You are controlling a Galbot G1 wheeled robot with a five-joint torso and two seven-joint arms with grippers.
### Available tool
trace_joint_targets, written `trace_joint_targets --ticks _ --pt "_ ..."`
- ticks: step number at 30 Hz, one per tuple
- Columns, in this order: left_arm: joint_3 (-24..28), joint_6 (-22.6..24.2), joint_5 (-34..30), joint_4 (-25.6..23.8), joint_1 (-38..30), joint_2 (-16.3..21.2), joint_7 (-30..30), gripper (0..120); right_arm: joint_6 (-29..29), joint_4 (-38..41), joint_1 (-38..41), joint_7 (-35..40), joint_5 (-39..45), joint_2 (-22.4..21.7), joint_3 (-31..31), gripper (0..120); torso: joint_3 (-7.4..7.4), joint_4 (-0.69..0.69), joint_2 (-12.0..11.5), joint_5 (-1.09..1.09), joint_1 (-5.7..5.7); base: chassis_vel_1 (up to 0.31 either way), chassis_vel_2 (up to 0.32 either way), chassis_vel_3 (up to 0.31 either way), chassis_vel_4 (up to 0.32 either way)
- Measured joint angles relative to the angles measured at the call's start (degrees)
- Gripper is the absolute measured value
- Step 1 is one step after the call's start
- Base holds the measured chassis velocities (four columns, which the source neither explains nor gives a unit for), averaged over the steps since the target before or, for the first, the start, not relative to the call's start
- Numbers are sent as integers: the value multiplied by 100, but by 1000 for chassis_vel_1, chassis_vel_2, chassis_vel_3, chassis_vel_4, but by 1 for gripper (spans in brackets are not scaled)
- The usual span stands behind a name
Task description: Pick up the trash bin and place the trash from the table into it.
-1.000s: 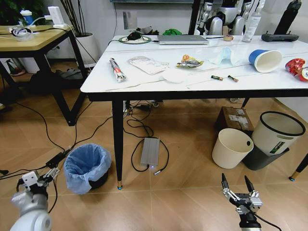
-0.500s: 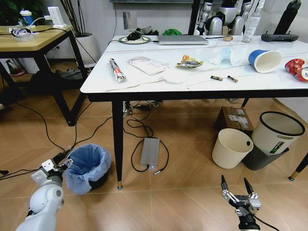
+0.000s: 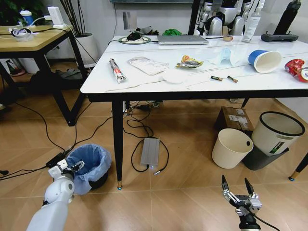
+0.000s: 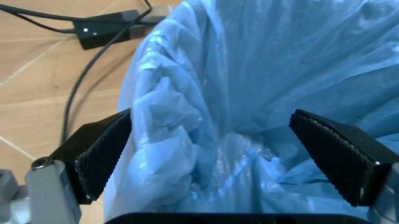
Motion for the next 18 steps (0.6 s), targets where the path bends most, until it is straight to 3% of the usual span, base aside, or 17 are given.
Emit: trace_joint_targets --ticks 5,9,18 --pt "-95 21 64 106 9 15 4 97 -1 -29 20 2 2 -7 1 100 1 2 2 0 0 0 0 0 0" --pt "-138 40 79 165 -16 16 15 90 -13 -33 30 4 1 -16 -10 100 3 2 2 -6 1 0 0 0 0" --pt "-192 42 138 201 -30 -30 59 55 -30 -10 35 17 4 -48 -8 100 4 1 4 -5 1 0 0 0 0"
